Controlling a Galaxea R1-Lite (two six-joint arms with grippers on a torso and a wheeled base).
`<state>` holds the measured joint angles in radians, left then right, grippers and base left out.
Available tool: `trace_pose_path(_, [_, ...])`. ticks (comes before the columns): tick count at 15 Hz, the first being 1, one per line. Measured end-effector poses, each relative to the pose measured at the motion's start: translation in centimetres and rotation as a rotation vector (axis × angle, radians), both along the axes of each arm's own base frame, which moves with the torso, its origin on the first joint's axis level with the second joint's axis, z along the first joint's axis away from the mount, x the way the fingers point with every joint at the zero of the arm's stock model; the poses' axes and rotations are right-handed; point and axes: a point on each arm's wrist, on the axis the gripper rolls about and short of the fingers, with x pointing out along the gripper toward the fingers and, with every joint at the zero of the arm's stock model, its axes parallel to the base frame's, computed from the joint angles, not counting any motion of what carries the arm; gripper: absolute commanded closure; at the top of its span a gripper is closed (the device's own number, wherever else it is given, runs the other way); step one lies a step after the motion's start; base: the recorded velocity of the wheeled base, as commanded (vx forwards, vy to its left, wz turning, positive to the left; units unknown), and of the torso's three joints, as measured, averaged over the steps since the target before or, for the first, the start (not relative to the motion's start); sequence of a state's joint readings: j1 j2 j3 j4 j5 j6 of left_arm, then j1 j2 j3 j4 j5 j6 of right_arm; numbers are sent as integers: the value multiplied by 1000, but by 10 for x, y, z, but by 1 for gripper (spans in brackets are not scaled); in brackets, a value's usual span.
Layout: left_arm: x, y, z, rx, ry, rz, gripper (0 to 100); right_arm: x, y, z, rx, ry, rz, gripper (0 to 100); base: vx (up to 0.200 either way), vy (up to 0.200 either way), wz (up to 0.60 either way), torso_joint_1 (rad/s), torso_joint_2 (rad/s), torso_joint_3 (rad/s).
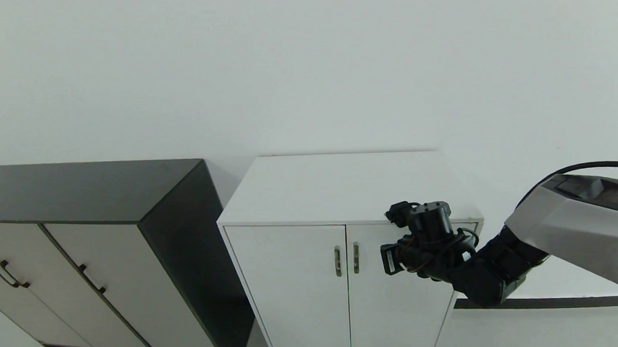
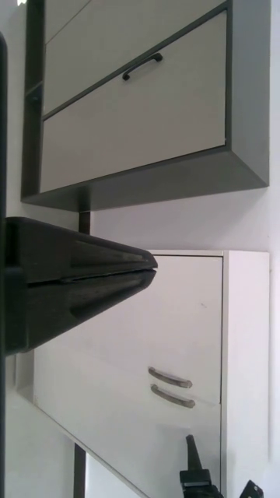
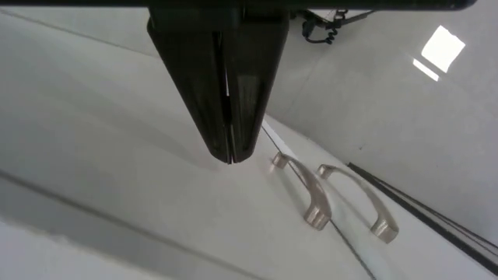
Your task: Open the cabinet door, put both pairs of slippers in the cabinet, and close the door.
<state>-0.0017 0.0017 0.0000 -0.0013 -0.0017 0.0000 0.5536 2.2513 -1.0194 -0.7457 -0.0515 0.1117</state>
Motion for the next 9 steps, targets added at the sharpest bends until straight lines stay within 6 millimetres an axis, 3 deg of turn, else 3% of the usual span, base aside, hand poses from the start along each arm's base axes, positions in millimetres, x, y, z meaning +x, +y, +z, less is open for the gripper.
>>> trace_pose_path(5, [0,0,0,0,0,0,100,-60,-33,16,-35,43,-1,100,0,0,0,0,0,0])
trace_pose_path(9, [0,0,0,0,0,0,100,-128,-80,41,-66,36,-75,100,0,0,0,0,0,0])
